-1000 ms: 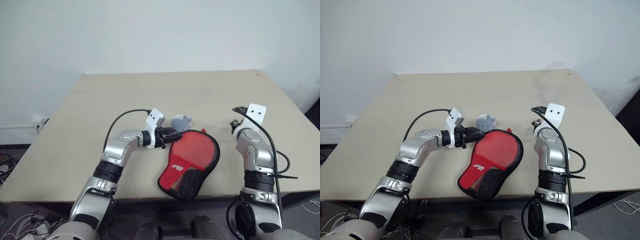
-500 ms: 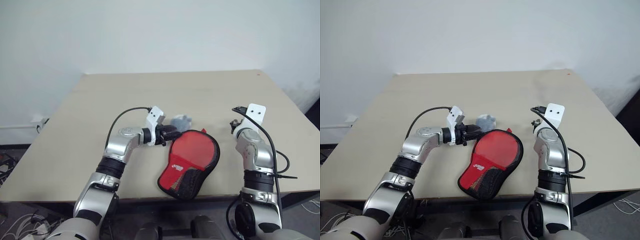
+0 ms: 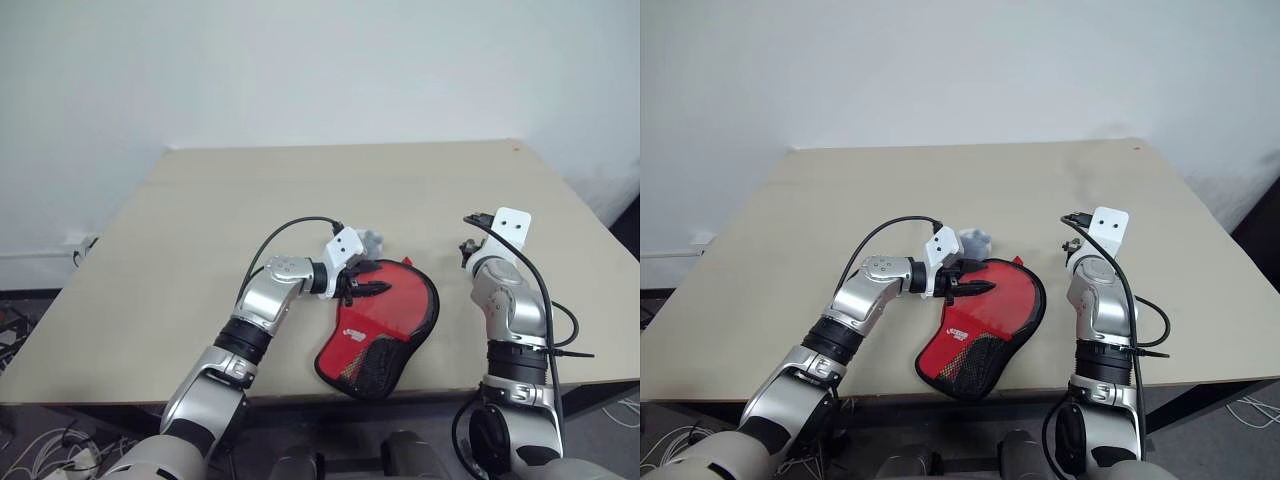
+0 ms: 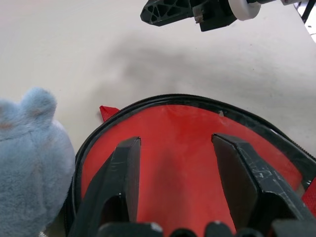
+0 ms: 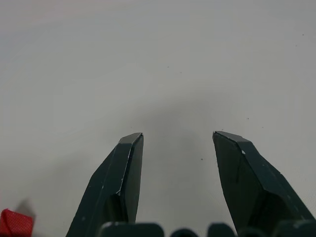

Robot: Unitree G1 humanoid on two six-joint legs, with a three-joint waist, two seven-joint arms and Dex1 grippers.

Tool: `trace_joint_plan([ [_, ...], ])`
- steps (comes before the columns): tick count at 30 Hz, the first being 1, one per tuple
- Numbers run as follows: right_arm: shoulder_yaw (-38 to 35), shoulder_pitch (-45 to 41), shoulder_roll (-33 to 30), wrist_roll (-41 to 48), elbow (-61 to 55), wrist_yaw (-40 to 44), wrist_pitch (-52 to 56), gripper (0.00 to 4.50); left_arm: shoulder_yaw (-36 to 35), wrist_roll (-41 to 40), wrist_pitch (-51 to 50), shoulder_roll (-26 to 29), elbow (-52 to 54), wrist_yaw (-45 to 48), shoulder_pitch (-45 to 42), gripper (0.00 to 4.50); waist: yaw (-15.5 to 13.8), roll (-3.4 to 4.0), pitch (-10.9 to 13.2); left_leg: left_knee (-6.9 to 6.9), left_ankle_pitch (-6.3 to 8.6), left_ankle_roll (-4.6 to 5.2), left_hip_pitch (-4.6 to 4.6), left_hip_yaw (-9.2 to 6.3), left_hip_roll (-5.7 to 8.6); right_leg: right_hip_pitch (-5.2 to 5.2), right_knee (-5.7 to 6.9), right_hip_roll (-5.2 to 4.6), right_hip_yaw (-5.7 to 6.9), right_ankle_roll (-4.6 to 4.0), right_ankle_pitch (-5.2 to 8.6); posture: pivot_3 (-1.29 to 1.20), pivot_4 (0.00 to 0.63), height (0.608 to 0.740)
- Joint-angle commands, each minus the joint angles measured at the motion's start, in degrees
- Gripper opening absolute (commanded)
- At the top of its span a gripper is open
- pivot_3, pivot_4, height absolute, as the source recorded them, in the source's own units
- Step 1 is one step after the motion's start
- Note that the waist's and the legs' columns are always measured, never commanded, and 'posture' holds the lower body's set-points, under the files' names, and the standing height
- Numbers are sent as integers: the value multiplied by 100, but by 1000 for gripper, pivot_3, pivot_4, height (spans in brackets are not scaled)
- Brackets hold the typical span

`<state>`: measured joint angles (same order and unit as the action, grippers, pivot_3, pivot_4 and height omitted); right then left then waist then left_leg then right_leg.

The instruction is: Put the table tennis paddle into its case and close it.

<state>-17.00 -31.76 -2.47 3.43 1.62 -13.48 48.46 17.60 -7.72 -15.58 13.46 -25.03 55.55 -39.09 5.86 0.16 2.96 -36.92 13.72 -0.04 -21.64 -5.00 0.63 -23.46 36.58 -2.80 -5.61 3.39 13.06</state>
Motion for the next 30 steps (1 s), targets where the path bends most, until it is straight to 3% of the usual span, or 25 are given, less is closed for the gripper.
trace_joint_plan([
  [1, -5, -96, -6, 63, -228, -9, -126, 2419, -66, 8, 99, -45, 77, 32, -85, 1363, -1, 0, 0, -1, 0, 0, 0, 0, 0, 0, 0, 0, 0, 0, 0, 0, 0, 740],
  [6, 8, -128, -10, 62, -191, 2, -138, 2419, -66, 73, 98, -79, 65, -24, -65, 44, 0, 0, 0, -2, 0, 0, 0, 0, 0, 1, 1, 0, 0, 0, 0, 0, 0, 740],
  [23, 95, -152, -86, 56, -142, 121, -161, 2419, 420, 757, 183, 56, -76, 58, -25, 44, 0, 0, 0, -5, 0, 0, 1, 0, 0, 3, 3, 0, 0, 0, 0, 0, 0, 740],
  [30, 333, -210, -346, 79, -153, 552, -197, 2419, 614, 1043, 90, 154, -221, 163, -10, 44, 2, 0, -1, -5, 0, 0, 3, -1, 0, 4, 4, 0, 0, 0, 0, 0, 0, 740],
])
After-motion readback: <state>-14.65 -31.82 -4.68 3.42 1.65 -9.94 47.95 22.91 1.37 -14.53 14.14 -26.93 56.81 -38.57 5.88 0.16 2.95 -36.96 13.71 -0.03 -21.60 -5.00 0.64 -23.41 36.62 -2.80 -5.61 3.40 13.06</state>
